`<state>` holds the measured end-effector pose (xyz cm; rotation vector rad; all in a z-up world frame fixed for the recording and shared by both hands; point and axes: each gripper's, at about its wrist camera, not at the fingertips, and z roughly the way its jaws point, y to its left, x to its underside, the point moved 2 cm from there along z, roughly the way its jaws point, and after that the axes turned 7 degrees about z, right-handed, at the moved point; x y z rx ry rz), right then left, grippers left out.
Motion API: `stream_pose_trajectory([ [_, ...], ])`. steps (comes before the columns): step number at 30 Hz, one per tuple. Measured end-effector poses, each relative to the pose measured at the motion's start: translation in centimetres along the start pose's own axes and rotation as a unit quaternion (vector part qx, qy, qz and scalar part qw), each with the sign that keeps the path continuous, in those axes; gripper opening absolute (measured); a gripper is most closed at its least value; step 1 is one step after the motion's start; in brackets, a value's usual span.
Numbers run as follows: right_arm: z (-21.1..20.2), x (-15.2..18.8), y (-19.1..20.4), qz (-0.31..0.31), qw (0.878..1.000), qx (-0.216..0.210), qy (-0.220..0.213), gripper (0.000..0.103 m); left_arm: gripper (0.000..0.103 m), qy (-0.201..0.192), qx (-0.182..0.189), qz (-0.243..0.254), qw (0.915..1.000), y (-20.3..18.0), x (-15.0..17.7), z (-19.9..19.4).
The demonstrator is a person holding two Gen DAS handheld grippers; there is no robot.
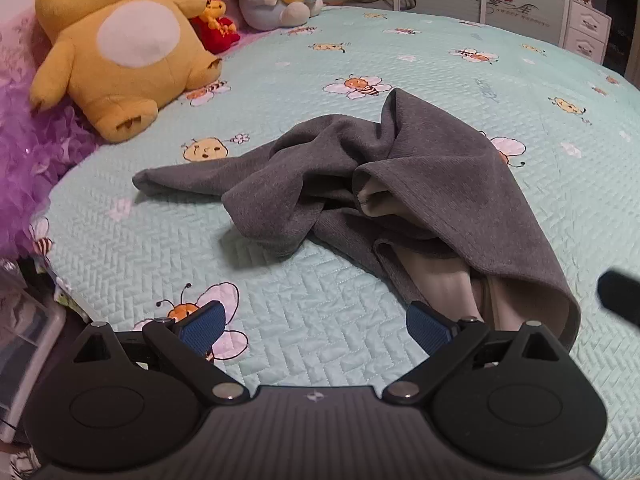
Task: Fold clothes
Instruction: 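Position the right gripper over the grey garment's hanging fold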
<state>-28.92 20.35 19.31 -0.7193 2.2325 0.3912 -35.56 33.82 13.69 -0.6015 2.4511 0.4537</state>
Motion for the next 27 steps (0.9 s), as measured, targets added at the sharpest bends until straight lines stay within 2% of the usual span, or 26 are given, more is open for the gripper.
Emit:
stream_pose_trajectory([
  [8, 1.7, 0.4, 2.1, -0.032, 0.999, 0.023, 0.031, 0.102, 0.100, 0.023, 0.020, -0.005, 0.9995, 0.1, -0.1, 1.0],
  [16, 3.0, 0.8, 3.0, -0.033, 0.998, 0.026, 0.048, 0.102, 0.100, 0.034, 0.021, -0.011, 0.9991, 0.8, 0.3, 2.1],
  [27, 3.1, 0.7, 4.0, -0.037, 0.998, 0.031, 0.048, 0.102, 0.100, 0.037, 0.009, -0.009, 0.9992, 1.6, 0.7, 2.5],
])
